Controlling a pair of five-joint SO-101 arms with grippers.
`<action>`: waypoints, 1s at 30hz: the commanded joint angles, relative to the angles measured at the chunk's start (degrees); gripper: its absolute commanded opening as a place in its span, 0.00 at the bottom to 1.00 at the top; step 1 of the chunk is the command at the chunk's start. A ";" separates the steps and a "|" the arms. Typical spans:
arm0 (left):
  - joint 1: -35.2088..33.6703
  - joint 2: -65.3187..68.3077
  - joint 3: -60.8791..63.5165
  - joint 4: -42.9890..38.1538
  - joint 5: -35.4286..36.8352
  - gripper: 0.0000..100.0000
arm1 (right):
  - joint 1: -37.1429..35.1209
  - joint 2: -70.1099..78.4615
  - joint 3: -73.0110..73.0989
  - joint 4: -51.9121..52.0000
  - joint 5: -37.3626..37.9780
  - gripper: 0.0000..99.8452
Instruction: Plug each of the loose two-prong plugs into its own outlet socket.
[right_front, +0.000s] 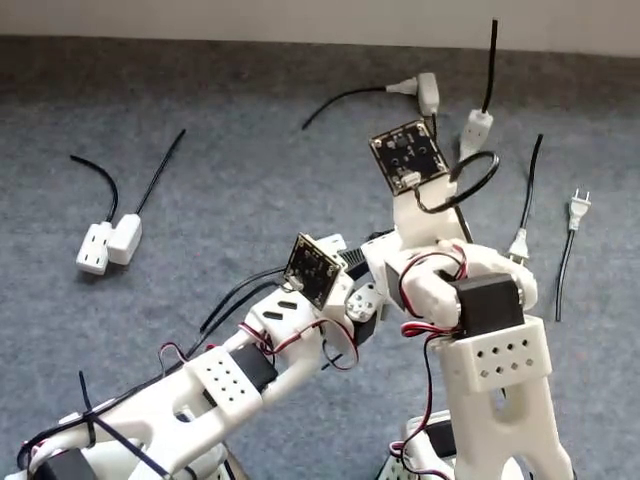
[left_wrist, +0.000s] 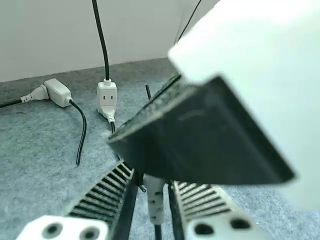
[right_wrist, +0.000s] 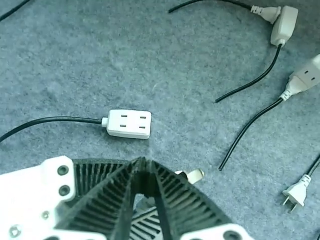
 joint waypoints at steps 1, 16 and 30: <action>-0.92 -2.24 -0.84 -1.67 -0.35 0.01 | 4.44 0.75 3.12 -0.57 0.88 0.01; -3.56 -2.59 -1.54 -2.73 -0.26 0.01 | 11.74 0.75 11.03 -4.97 0.97 0.01; -6.90 -2.68 -1.71 -5.19 0.18 0.01 | 11.74 0.66 11.82 -5.05 0.97 0.01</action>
